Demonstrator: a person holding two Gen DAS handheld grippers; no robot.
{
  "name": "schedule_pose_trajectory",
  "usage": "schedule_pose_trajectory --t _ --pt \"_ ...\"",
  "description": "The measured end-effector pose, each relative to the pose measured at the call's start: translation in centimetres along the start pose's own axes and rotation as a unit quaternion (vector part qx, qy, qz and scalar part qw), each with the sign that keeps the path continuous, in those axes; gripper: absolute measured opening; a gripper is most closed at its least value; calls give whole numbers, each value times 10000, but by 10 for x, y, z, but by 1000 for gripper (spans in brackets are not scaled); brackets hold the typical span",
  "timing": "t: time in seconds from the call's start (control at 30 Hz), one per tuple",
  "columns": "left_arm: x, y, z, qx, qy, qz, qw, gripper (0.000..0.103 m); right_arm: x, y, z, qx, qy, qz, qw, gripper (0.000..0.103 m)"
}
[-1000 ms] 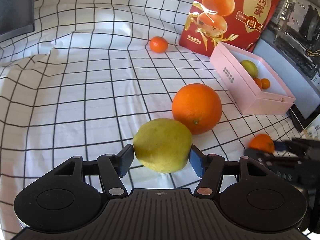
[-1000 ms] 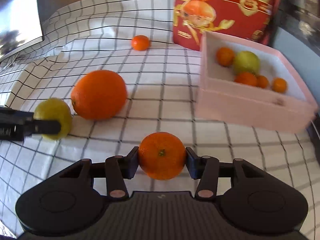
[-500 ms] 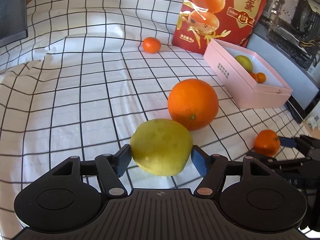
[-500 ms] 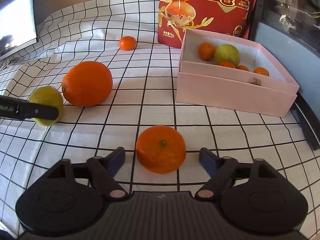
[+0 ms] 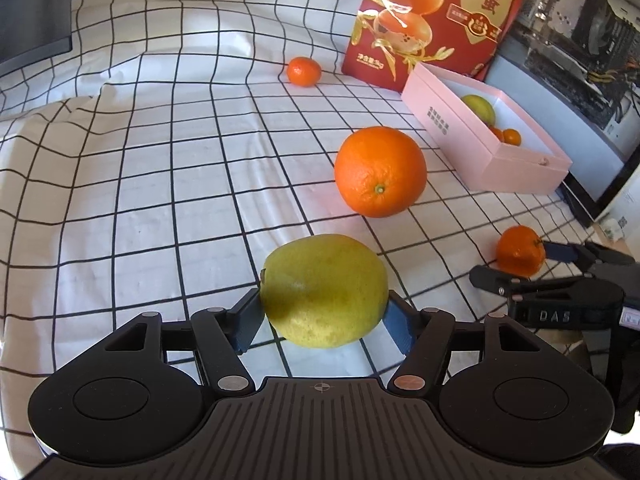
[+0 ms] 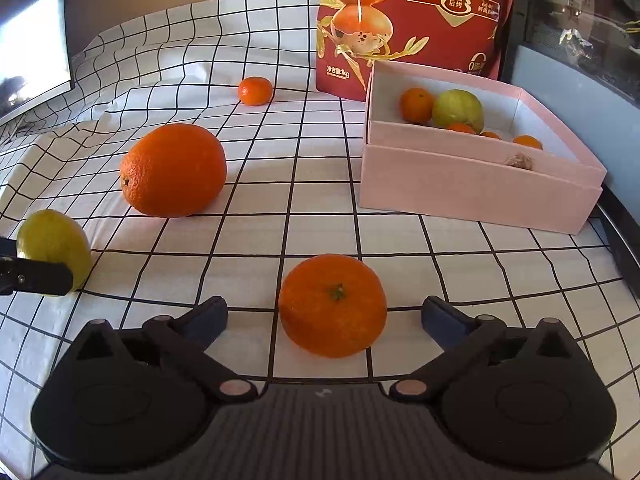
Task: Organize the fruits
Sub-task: 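Open the right tool beside the tangerine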
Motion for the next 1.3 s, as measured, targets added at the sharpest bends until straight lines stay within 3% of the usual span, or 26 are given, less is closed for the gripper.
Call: schedule_pose_trajectory --t 0.43,1.07,1.23,1.3 --pt "-6 -21 -15 60 -143 72 9999 72 -1 1 1 -2 -23 81 10000 103" --pt "-7 -44 -33 -137 -15 -50 9999 73 -1 6 3 -70 -69 91 9999 103" --pt "-8 -31 -26 -167 1 -138 9998 73 -7 1 7 -31 -144 -17 9999 88" --pt "-10 -24 -22 -131 57 -175 9997 73 -10 1 8 -41 -169 -33 9998 77"
Point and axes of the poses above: each gripper's, at about its wrist camera, not at the fingertips, and z roughly against the way its jaws point, x to its left, y to its underside, the point moved 1 cm from there along -z, roughly the way its jaws point, and after that the axes turned 13 degrees about x, right-handed, at the moved point
